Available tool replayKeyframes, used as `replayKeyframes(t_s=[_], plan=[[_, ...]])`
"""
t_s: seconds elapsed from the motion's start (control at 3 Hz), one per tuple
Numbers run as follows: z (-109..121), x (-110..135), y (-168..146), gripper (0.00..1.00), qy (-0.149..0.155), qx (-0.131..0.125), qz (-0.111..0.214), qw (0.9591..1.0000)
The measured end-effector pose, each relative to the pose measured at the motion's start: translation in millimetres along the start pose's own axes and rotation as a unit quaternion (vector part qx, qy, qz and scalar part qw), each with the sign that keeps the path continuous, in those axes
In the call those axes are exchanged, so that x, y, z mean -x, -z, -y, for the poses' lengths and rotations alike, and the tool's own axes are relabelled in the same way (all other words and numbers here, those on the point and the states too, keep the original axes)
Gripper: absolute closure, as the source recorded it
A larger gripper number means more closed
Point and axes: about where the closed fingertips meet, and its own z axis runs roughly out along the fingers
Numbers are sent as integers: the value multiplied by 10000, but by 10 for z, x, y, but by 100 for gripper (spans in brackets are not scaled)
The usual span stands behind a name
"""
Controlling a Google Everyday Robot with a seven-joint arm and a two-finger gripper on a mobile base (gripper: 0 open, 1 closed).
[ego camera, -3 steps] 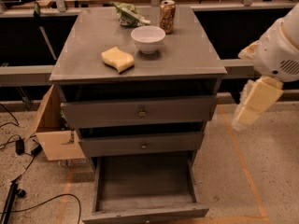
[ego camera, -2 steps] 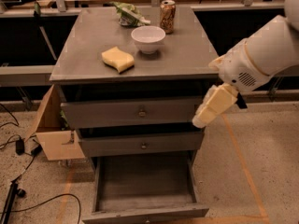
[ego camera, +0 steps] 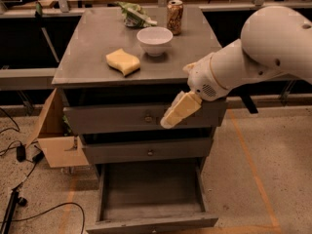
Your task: Place sponge into bottom drawer
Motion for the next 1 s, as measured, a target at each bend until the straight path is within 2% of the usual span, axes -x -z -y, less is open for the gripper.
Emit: replayKeyframes(t_s=[0.33,0.67,1.0], plan=[[71,58,-5,0,11,-157,97,9998],[248,182,-127,0,-48,-360,231,9991],[604,389,-322,0,-141,-682,536,9961]])
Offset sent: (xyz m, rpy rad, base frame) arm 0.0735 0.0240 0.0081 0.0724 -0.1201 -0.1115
